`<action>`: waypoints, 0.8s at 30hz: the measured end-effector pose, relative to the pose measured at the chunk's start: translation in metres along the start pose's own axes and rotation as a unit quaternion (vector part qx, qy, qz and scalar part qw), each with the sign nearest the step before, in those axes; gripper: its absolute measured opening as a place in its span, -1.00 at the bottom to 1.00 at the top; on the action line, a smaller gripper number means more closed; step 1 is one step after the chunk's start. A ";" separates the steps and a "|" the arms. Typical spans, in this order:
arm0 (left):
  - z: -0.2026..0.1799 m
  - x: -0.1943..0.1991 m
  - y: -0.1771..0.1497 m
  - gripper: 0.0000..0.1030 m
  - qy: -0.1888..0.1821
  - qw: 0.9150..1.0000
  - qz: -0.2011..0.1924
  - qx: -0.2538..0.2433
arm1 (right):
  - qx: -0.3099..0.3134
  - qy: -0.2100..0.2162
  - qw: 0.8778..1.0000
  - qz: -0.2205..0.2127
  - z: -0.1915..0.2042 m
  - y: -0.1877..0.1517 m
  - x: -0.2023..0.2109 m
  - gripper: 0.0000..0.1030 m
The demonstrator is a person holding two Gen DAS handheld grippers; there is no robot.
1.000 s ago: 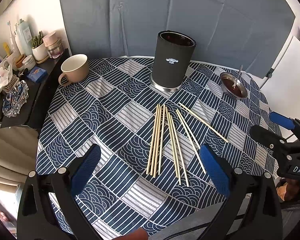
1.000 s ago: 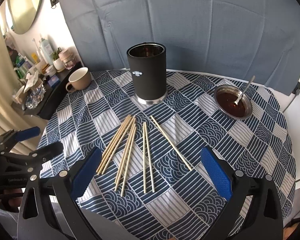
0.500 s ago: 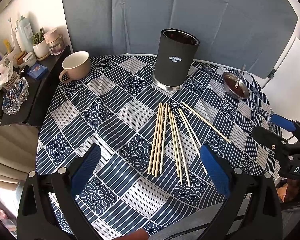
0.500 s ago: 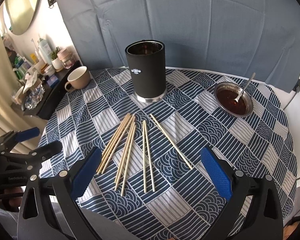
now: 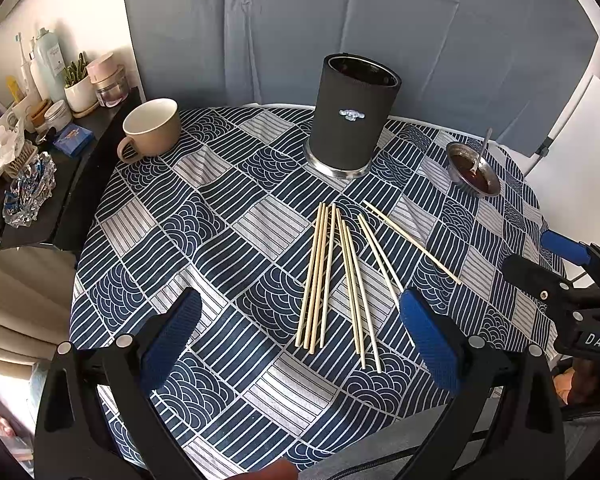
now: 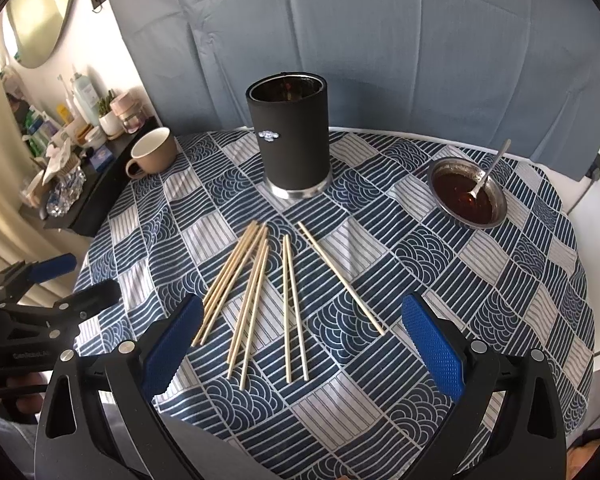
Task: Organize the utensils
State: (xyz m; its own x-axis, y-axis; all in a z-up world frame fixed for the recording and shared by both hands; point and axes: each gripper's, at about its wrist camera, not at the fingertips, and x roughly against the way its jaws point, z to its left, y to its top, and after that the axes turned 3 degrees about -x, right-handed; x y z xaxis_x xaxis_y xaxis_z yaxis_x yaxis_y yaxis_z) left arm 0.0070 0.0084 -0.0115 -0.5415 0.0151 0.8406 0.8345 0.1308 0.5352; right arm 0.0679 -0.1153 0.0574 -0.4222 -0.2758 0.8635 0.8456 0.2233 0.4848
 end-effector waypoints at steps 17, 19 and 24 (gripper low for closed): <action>0.005 -0.020 0.001 0.88 0.000 0.999 0.041 0.008 | -0.004 0.003 0.999 0.038 -0.003 0.002 -0.019 0.85; 0.007 -0.026 0.002 0.88 -0.002 0.999 0.052 0.011 | -0.008 0.004 0.999 0.049 -0.006 0.002 -0.026 0.85; 0.011 -0.038 0.003 0.88 -0.002 0.997 0.072 0.017 | -0.022 0.007 0.997 0.078 -0.012 0.004 -0.042 0.85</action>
State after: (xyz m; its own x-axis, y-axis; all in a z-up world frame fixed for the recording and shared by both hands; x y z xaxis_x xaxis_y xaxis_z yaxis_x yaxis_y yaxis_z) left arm 0.0295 0.0193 -0.0426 -0.4167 0.0406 0.9082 0.8998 0.1610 0.4056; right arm 0.0927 -0.1145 0.0210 -0.2802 -0.2531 0.9260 0.9141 0.2242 0.3379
